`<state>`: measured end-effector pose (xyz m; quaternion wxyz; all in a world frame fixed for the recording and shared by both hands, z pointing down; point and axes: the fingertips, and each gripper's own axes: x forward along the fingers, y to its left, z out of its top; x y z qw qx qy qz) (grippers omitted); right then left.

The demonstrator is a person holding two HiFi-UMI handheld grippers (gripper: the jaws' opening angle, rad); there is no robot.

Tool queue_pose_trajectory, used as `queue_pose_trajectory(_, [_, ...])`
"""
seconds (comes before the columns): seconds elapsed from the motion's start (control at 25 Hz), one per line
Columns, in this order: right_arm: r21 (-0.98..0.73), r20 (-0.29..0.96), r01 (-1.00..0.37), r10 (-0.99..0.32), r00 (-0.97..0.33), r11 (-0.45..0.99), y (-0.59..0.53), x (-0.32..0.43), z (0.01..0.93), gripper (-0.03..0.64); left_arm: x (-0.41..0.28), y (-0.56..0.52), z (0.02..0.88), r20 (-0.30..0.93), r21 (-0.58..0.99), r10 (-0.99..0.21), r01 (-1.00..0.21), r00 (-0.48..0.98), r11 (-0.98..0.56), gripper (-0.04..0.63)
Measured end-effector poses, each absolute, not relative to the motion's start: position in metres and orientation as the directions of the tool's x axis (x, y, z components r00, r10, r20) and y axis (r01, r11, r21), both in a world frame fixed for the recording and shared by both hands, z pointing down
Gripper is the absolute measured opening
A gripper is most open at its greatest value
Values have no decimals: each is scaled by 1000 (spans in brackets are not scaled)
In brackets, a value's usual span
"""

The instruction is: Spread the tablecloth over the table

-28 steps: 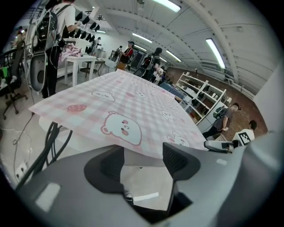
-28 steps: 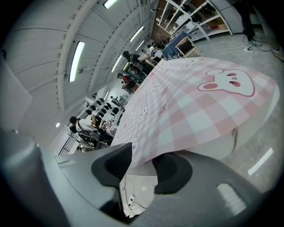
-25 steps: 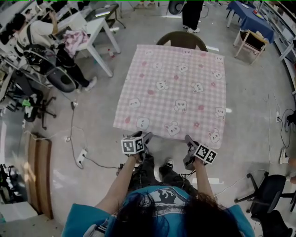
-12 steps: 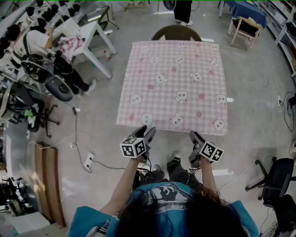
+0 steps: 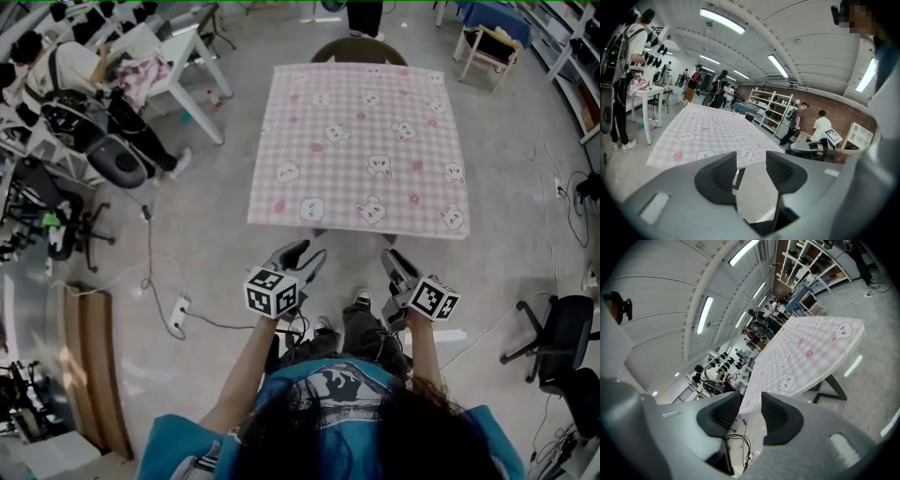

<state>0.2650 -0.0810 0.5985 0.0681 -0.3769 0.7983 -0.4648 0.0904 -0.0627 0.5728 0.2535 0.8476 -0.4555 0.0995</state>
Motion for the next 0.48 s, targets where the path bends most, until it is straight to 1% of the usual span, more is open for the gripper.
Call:
queue_pose_trajectory(0.08, [-797, 217, -519, -655, -724, 309, -68, 250, 587, 141, 87, -47, 564, 389, 309, -712, -811, 584, -497, 200])
queue_pose_trajectory(0.12, [-793, 210, -516, -651, -730, 323, -61, 243, 581, 141, 86, -39, 558, 378, 300, -707, -802, 597, -517, 185])
queue_pose_trajectory(0.24, [-754, 211, -538, -635, -743, 378, -40, 228, 565, 141, 89, -13, 541, 332, 286, -688, -764, 645, -578, 167])
queue_pose_trajectory(0.4, [-637, 222, -592, -617, -755, 495, -16, 210, 535, 141, 88, 13, 524, 291, 248, -688, -747, 665, -617, 134])
queue_pose_trajectory(0.44, [-596, 218, -610, -626, -749, 522, -13, 208, 526, 137, 87, 17, 519, 278, 237, -694, -748, 663, -620, 123])
queue_pose_trajectory(0.48, [-561, 209, -624, -637, -742, 544, -9, 207, 517, 119, 87, 21, 515, 263, 230, -701, -749, 663, -622, 114])
